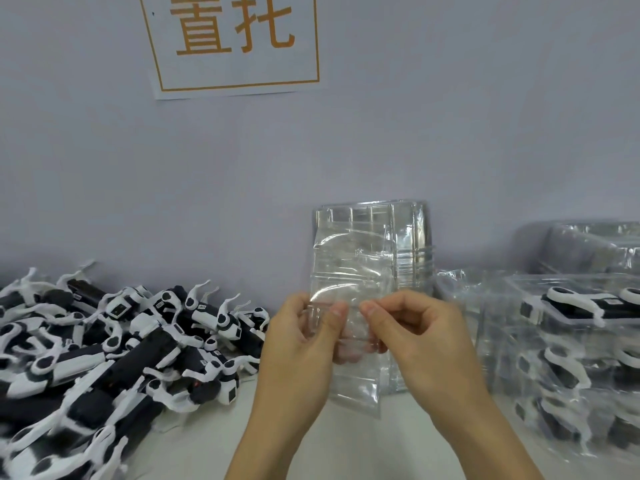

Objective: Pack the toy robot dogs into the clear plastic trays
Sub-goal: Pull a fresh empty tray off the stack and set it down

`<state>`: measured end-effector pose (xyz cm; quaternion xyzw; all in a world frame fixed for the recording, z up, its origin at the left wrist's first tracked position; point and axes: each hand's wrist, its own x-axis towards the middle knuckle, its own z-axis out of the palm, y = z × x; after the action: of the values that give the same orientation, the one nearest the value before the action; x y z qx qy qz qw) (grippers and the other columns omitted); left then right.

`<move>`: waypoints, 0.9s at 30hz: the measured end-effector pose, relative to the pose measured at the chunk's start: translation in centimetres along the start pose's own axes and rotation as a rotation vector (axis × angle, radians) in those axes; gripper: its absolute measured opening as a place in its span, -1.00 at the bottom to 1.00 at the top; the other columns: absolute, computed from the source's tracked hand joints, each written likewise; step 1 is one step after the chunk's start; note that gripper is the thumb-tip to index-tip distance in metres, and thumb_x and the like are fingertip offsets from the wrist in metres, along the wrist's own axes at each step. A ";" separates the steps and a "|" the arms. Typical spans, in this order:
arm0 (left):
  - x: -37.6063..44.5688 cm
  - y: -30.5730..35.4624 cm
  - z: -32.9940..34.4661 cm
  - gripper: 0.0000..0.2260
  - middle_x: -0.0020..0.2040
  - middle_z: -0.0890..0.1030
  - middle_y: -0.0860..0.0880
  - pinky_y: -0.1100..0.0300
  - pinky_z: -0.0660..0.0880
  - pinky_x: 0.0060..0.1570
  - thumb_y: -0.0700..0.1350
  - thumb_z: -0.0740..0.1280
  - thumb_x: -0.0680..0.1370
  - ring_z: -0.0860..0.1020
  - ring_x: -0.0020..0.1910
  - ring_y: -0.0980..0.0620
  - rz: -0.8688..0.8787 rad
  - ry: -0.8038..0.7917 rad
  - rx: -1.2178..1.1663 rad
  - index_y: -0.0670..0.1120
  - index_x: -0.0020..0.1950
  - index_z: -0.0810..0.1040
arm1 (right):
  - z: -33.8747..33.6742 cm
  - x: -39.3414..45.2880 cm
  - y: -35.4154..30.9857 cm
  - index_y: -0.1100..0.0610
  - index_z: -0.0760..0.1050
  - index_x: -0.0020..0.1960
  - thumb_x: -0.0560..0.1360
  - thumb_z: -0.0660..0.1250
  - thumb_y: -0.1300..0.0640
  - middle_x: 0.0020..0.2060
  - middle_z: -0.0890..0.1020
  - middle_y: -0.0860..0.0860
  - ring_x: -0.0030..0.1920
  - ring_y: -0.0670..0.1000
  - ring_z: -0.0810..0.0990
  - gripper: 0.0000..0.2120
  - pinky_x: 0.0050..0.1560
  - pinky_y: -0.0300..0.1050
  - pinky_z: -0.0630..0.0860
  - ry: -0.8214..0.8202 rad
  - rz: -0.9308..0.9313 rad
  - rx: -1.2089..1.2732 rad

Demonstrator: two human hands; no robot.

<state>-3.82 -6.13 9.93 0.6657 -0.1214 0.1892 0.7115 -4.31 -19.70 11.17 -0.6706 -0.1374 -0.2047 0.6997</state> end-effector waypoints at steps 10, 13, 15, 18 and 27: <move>-0.1 0.3 -0.7 -0.75 -0.39 0.59 0.00 0.00 0.60 -0.26 0.07 0.38 0.48 0.57 -0.40 -0.03 0.005 0.011 0.058 -0.10 -0.05 0.62 | 0.4 -0.3 -0.1 0.18 0.61 -0.35 0.34 0.47 -0.05 -0.50 0.57 0.07 -0.47 -0.03 0.54 -0.71 -0.37 -0.31 0.48 -0.029 0.055 0.050; 0.1 0.4 -1.1 -0.86 -0.38 0.60 0.01 0.08 0.60 -0.33 -0.06 0.39 0.55 0.58 -0.41 0.00 -0.011 0.024 0.030 -0.12 -0.06 0.63 | 0.4 -0.2 0.1 0.14 0.62 -0.35 0.38 0.48 0.00 -0.48 0.59 0.08 -0.45 -0.02 0.56 -0.76 -0.34 -0.30 0.50 -0.055 0.065 0.049; 0.1 0.4 -1.2 -0.90 -0.38 0.60 0.01 0.09 0.61 -0.34 -0.10 0.39 0.56 0.59 -0.43 0.04 -0.015 0.024 0.024 -0.12 -0.07 0.64 | 0.2 -0.1 0.5 0.13 0.63 -0.33 0.46 0.47 0.12 -0.48 0.60 0.10 -0.44 -0.01 0.57 -0.79 -0.30 -0.25 0.52 -0.051 0.075 0.011; 0.1 0.5 -1.0 -0.92 -0.39 0.60 0.01 0.16 0.58 -0.36 -0.13 0.39 0.57 0.60 -0.45 -0.02 -0.021 0.031 0.019 -0.11 -0.10 0.63 | -0.1 0.0 0.7 0.13 0.62 -0.32 0.47 0.46 0.13 -0.49 0.59 0.10 -0.44 -0.01 0.56 -0.80 -0.28 -0.22 0.52 -0.047 0.074 -0.027; 0.0 1.1 -1.0 -0.88 -0.40 0.60 -0.07 0.31 0.45 -0.48 -0.13 0.43 0.53 0.61 -0.47 -0.06 -0.096 0.058 -0.056 -0.17 -0.14 0.63 | -0.4 0.0 0.6 0.10 0.57 -0.40 0.45 0.46 0.12 -0.53 0.53 0.06 -0.48 -0.04 0.48 -0.74 -0.35 -0.30 0.46 -0.064 0.054 -0.015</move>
<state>-4.38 -5.13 10.82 0.6449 -0.0736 0.1706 0.7413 -4.07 -20.10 10.63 -0.6855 -0.1400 -0.1653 0.6951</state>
